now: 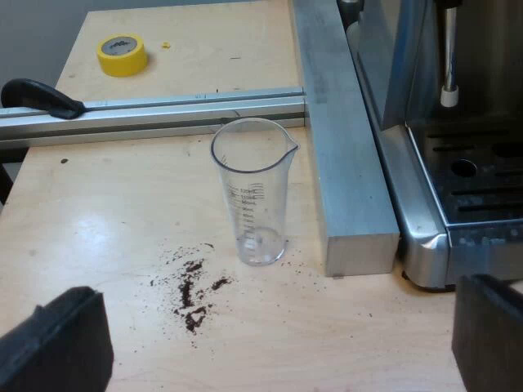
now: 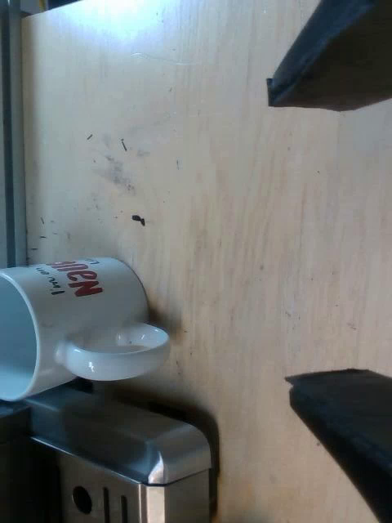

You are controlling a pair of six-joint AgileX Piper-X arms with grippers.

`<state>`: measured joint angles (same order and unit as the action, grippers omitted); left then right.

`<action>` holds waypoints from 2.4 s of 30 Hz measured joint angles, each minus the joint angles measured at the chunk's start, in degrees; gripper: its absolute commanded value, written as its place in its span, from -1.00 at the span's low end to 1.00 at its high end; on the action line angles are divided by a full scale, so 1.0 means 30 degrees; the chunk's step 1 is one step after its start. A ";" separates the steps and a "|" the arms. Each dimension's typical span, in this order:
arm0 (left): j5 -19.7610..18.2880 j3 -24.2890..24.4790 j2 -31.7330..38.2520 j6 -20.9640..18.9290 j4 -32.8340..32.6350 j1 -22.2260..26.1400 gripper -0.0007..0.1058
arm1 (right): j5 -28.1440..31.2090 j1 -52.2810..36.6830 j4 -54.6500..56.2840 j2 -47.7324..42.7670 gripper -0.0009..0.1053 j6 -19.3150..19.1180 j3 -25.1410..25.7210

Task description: Grind coffee beans and then tamp

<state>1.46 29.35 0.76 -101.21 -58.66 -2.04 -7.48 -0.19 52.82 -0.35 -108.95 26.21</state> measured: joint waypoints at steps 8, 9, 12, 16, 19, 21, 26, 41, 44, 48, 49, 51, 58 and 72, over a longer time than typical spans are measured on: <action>-0.1148 0.0899 0.0000 0.0046 -0.1590 0.0000 0.61 | 0.0000 0.0673 0.0722 0.0173 0.29 0.0847 0.0813; -0.1194 0.1562 0.0000 0.0405 -0.2196 0.0000 0.61 | -0.0127 0.1044 0.0990 0.0491 0.29 0.0733 0.1269; -0.1598 0.2769 -0.0655 0.1168 -0.2916 -0.0060 0.61 | -0.0410 0.2456 0.1491 0.1611 0.29 0.0366 0.2320; -0.2517 0.4018 -0.2023 0.1305 -0.2982 -0.0655 0.61 | -0.1399 0.4604 0.1949 0.3402 0.29 0.0014 0.3653; -0.3006 0.4465 -0.2683 0.1298 -0.2982 -0.1202 0.61 | -0.2670 0.6009 0.1937 0.4417 0.29 -0.0406 0.4335; -0.3360 0.4511 -0.2938 0.1298 -0.2982 -0.1599 0.61 | -0.3689 0.6871 0.1937 0.4961 0.29 -0.0644 0.4592; -0.3852 0.4511 -0.3158 0.1298 -0.3023 -0.2032 0.61 | -0.6445 0.9457 0.1663 0.6421 0.29 -0.1239 0.4717; -0.6826 0.4511 -0.5619 0.1298 -0.2971 -0.4713 0.61 | -0.4547 1.5324 -0.3669 0.8037 0.29 -0.2906 0.2357; -0.7038 0.4511 -0.6421 0.1298 -0.2347 -0.5353 0.61 | -0.3426 1.6407 -0.5770 0.8037 0.29 -0.2590 0.1211; -0.7127 0.4511 -0.7492 0.1298 -0.1783 -0.6124 0.61 | -0.1624 1.7380 -0.7714 0.8037 0.29 -0.1526 0.0153; -0.7115 0.4511 -0.7810 0.1298 -0.1689 -0.6362 0.61 | -0.1563 1.7479 -0.7825 0.8037 0.29 -0.1523 0.0075; -0.7141 0.4511 -0.8589 0.1298 -0.1408 -0.7164 0.61 | -0.1350 1.7691 -0.8270 0.8037 0.29 -0.1153 -0.0175; -0.7099 0.4511 -1.1667 0.1298 -0.0103 -0.9511 0.61 | -0.0062 1.8600 -0.8848 0.8037 0.42 -0.0106 -0.0392; -0.5305 0.4511 -1.8542 0.1298 0.0145 -1.1419 0.54 | 0.0391 1.8600 -0.8848 0.8037 0.41 -0.0036 -0.0392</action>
<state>-14.46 42.88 -54.87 -97.31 -58.23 -36.30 -6.30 55.61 26.27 23.76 -109.06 25.03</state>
